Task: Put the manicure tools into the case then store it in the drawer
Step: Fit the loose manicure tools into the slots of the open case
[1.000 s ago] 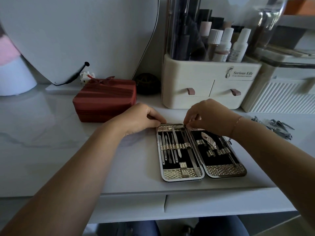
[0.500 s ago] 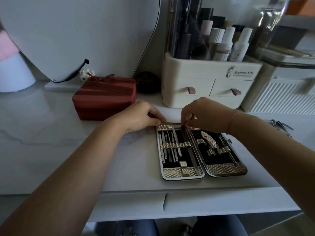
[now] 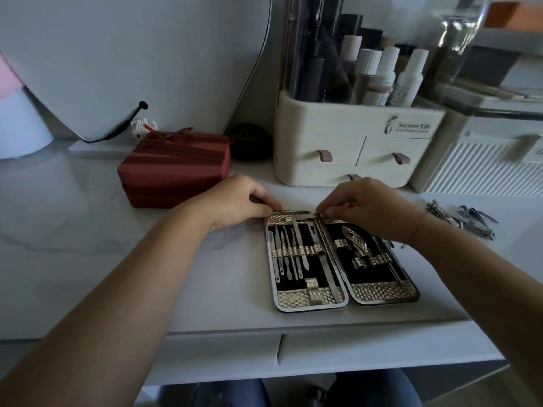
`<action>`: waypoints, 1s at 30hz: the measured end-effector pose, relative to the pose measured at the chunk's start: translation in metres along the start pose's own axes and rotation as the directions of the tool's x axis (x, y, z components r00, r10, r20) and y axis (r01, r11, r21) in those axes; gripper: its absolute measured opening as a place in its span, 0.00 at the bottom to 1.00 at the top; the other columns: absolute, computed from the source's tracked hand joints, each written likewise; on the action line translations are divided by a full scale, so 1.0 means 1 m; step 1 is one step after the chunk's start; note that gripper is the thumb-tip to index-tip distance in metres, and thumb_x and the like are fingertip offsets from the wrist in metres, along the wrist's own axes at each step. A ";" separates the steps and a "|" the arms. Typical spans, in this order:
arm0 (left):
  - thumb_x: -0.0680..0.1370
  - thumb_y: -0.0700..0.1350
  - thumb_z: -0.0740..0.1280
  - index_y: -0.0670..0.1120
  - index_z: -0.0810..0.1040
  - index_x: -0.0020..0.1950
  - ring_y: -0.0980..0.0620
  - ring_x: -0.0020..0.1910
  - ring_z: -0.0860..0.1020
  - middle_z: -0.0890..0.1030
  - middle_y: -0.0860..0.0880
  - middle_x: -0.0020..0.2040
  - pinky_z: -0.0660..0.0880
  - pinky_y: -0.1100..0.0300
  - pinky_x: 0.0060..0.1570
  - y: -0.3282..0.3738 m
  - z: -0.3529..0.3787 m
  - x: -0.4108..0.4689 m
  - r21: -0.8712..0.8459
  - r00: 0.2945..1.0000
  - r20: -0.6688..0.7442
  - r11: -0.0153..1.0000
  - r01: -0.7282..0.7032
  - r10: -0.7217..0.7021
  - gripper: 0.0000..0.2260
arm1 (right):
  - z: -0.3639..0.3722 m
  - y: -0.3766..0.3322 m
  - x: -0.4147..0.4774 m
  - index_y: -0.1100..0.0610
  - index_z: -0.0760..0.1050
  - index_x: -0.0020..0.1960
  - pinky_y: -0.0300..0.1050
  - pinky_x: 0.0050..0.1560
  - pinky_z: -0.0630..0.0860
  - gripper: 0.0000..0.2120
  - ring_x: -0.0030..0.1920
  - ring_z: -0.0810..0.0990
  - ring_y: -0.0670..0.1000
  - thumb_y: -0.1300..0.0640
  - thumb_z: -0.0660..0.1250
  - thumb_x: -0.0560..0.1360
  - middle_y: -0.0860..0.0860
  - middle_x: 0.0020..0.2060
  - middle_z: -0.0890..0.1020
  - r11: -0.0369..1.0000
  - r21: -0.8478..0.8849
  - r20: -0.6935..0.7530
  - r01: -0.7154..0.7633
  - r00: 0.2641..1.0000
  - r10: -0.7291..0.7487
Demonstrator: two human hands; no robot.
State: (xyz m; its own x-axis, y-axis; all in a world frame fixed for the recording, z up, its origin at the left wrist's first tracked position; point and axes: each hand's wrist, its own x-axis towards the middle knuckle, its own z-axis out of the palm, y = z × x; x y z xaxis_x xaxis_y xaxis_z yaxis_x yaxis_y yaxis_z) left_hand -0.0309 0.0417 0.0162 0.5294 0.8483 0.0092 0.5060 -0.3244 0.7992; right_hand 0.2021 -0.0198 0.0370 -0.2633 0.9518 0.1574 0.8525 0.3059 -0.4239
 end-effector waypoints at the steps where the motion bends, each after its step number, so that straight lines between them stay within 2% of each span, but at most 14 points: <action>1: 0.72 0.37 0.71 0.51 0.84 0.46 0.58 0.47 0.81 0.85 0.54 0.44 0.74 0.64 0.57 0.001 0.000 0.000 0.001 1.000 -0.001 1.000 0.000 0.000 0.10 | 0.002 0.001 -0.005 0.51 0.82 0.52 0.31 0.48 0.72 0.08 0.45 0.79 0.44 0.58 0.68 0.74 0.46 0.45 0.83 1.000 -0.017 -0.005 0.019 1.000 -0.020; 5: 0.73 0.37 0.70 0.50 0.84 0.48 0.58 0.48 0.81 0.85 0.54 0.45 0.73 0.67 0.55 0.002 0.000 -0.001 0.012 1.000 -0.004 1.000 0.005 -0.005 0.09 | 0.006 0.005 -0.017 0.51 0.79 0.59 0.29 0.48 0.68 0.12 0.48 0.76 0.44 0.56 0.62 0.77 0.44 0.50 0.77 0.999 0.004 0.030 0.034 0.999 -0.034; 11: 0.73 0.37 0.70 0.51 0.84 0.47 0.60 0.46 0.81 0.84 0.55 0.45 0.72 0.69 0.54 0.002 0.001 -0.002 0.021 1.000 -0.010 1.000 0.004 -0.004 0.09 | 0.015 0.009 -0.026 0.49 0.73 0.66 0.31 0.55 0.67 0.17 0.53 0.73 0.41 0.50 0.58 0.79 0.43 0.55 0.73 0.993 -0.045 0.082 0.108 0.991 -0.104; 18: 0.73 0.36 0.69 0.48 0.84 0.49 0.57 0.49 0.81 0.85 0.52 0.46 0.73 0.66 0.57 0.003 0.001 -0.002 0.014 1.000 -0.005 1.000 0.010 -0.010 0.09 | 0.017 0.011 -0.027 0.48 0.71 0.67 0.37 0.59 0.66 0.26 0.55 0.71 0.43 0.38 0.51 0.75 0.45 0.55 0.72 0.983 -0.078 0.090 0.164 0.984 -0.156; 23: 0.73 0.37 0.69 0.50 0.84 0.48 0.56 0.50 0.81 0.85 0.52 0.46 0.73 0.64 0.58 0.002 0.000 -0.002 0.012 1.000 0.001 1.000 0.012 -0.012 0.09 | 0.022 0.008 -0.029 0.39 0.68 0.67 0.45 0.59 0.62 0.26 0.54 0.68 0.44 0.35 0.47 0.73 0.45 0.56 0.68 0.966 -0.180 0.123 0.183 0.979 -0.163; 27: 0.74 0.37 0.69 0.49 0.84 0.49 0.55 0.51 0.81 0.85 0.51 0.47 0.72 0.66 0.57 0.002 0.000 -0.003 0.013 1.000 0.004 1.000 0.015 -0.015 0.09 | 0.023 0.008 -0.029 0.38 0.67 0.68 0.48 0.60 0.62 0.27 0.56 0.68 0.46 0.34 0.45 0.73 0.45 0.56 0.68 0.965 -0.183 0.119 0.188 0.979 -0.168; 30: 0.74 0.37 0.69 0.49 0.84 0.49 0.55 0.51 0.81 0.85 0.51 0.47 0.72 0.64 0.59 0.003 -0.001 -0.003 0.017 1.000 0.014 1.000 0.018 -0.019 0.09 | 0.023 0.008 -0.029 0.40 0.66 0.68 0.45 0.59 0.62 0.27 0.56 0.69 0.45 0.34 0.47 0.72 0.44 0.56 0.68 0.971 -0.158 0.092 0.179 0.982 -0.166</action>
State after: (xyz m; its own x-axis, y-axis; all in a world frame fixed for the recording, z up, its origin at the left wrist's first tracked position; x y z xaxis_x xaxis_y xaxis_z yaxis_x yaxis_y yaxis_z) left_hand -0.0319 0.0383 0.0188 0.5290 0.8485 -0.0139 0.5275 -0.3159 0.7886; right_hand 0.2064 -0.0448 0.0079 -0.4414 0.8860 0.1423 0.8523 0.4636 -0.2424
